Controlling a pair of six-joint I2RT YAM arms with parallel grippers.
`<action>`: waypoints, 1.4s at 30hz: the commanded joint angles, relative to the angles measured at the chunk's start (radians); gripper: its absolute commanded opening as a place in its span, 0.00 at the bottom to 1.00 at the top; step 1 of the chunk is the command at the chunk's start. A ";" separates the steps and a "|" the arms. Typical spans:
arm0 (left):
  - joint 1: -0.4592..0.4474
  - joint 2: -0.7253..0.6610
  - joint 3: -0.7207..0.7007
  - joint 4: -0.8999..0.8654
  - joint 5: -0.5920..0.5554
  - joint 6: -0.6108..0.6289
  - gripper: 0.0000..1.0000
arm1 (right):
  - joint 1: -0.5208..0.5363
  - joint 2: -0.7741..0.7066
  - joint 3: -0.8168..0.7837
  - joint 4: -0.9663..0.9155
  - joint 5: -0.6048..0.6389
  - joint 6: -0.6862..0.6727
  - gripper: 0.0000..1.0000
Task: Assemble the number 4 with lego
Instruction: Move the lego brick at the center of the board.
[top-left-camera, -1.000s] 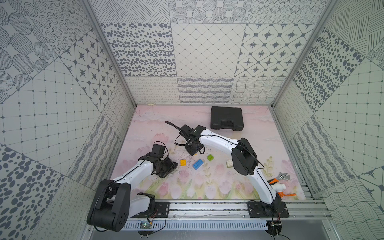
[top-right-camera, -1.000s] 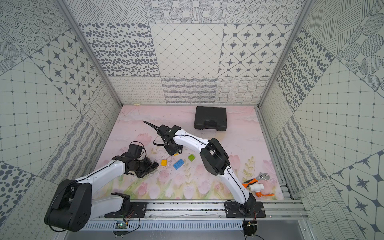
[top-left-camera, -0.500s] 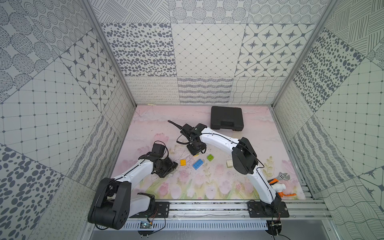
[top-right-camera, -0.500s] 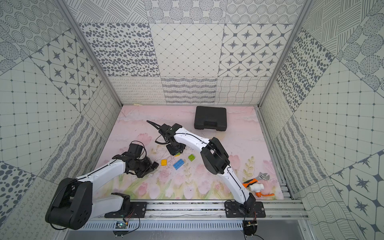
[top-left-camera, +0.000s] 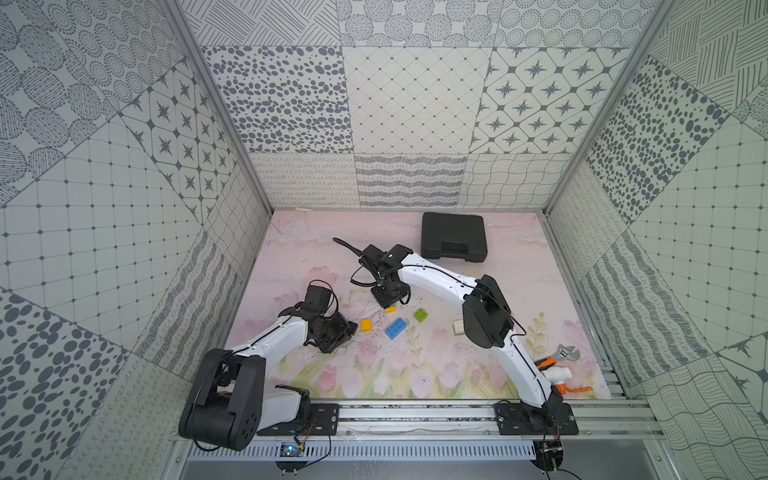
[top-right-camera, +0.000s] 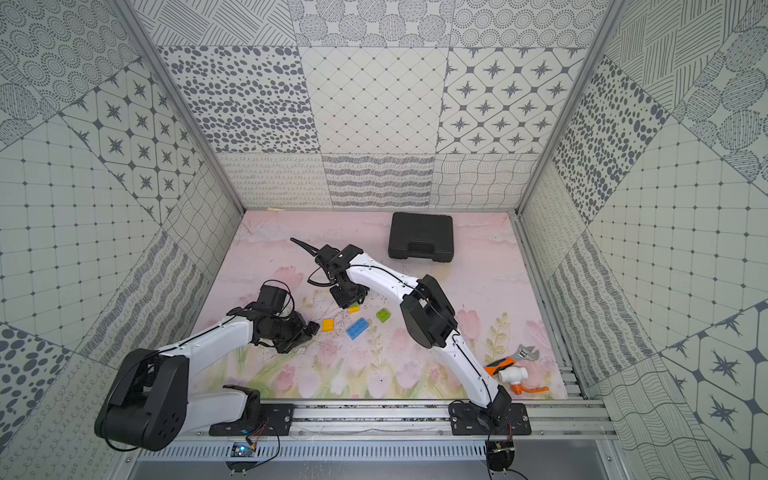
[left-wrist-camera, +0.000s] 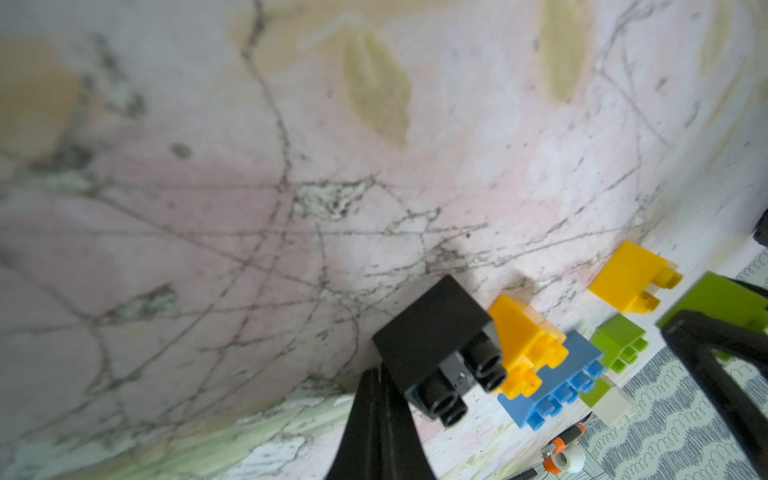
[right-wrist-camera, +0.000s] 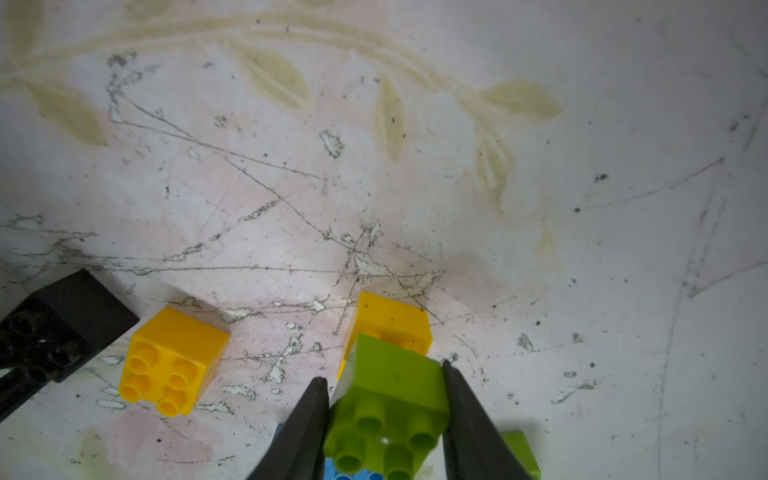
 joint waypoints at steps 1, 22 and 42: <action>0.002 0.023 -0.013 -0.084 -0.101 0.029 0.00 | 0.001 0.023 -0.005 0.006 -0.010 -0.013 0.28; 0.002 0.018 -0.016 -0.091 -0.107 0.029 0.00 | -0.007 -0.011 -0.063 0.029 -0.047 -0.074 0.27; 0.002 0.024 -0.022 -0.082 -0.107 0.030 0.00 | -0.005 0.040 -0.042 0.005 -0.069 -0.137 0.27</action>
